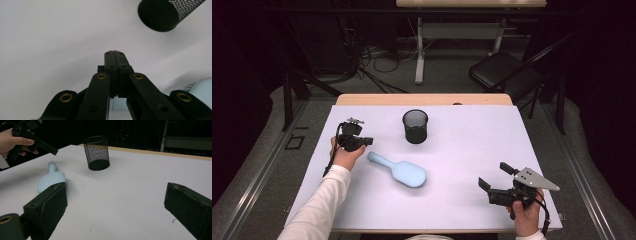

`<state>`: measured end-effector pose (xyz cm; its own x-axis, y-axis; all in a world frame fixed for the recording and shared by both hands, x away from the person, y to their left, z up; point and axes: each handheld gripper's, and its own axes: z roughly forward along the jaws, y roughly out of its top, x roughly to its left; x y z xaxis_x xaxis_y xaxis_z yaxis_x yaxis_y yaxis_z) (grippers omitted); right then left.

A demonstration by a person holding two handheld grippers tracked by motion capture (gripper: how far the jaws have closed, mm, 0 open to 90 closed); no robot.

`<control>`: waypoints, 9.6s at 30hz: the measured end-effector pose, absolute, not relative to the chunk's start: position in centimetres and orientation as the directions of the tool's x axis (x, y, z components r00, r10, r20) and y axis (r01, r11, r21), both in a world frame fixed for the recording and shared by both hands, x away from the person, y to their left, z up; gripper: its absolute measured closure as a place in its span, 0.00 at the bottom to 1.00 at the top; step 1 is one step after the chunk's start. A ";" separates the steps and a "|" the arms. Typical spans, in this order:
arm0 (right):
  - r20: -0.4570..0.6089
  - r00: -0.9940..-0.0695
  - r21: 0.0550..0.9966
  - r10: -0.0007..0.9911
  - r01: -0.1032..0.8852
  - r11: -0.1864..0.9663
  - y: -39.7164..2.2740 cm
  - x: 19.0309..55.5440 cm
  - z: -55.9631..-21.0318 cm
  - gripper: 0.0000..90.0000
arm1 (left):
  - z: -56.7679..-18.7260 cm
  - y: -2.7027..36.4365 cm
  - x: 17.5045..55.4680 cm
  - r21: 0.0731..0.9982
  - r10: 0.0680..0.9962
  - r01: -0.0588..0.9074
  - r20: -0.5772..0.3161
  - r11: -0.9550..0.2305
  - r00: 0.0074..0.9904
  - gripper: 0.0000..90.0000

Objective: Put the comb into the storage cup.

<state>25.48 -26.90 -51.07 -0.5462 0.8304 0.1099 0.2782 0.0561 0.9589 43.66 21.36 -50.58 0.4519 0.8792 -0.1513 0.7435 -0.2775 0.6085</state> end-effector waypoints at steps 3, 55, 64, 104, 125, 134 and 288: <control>0.089 -0.544 0.958 0.834 0.276 0.078 -26.7 25.5 -51.0 0.01 | -51.0 21.0 43.9 0.597 0.881 0.752 -0.152 -0.280 0.449 1.00; 0.097 -0.563 0.949 0.821 0.301 0.094 -26.7 25.6 -51.2 0.00 | -52.5 20.0 41.0 0.510 0.821 0.732 -0.083 -0.452 0.565 1.00; 0.099 -0.567 0.949 0.818 0.300 0.094 -26.6 25.6 -51.2 0.00 | -52.7 20.8 39.7 0.523 0.814 0.734 -0.122 -0.434 0.568 1.00; 0.108 -0.585 0.946 0.804 0.308 0.097 -26.6 25.6 -51.3 0.00 | -52.4 21.2 33.2 0.571 0.748 0.671 -0.143 -0.472 0.648 1.00; 0.112 -0.587 0.944 0.802 0.315 0.098 -26.6 25.6 -51.4 0.00 | -52.3 21.7 33.2 0.598 0.763 0.667 -0.138 -0.444 0.632 0.96; 0.109 -0.588 0.944 0.801 0.314 0.102 -26.6 25.6 -51.4 0.00 | -51.9 21.9 33.1 0.628 0.764 0.651 -0.136 -0.426 0.630 0.85; 0.117 -0.600 0.932 0.791 0.341 0.120 -26.3 26.0 -51.9 0.00 | -50.1 18.2 36.7 0.424 0.636 0.597 -0.061 -0.681 0.769 0.03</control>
<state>26.02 -26.30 -51.90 -0.6005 0.7910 0.1174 0.3408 0.1203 0.9324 36.74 18.16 -50.14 0.7691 0.6362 -0.0612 0.5970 -0.6810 0.4241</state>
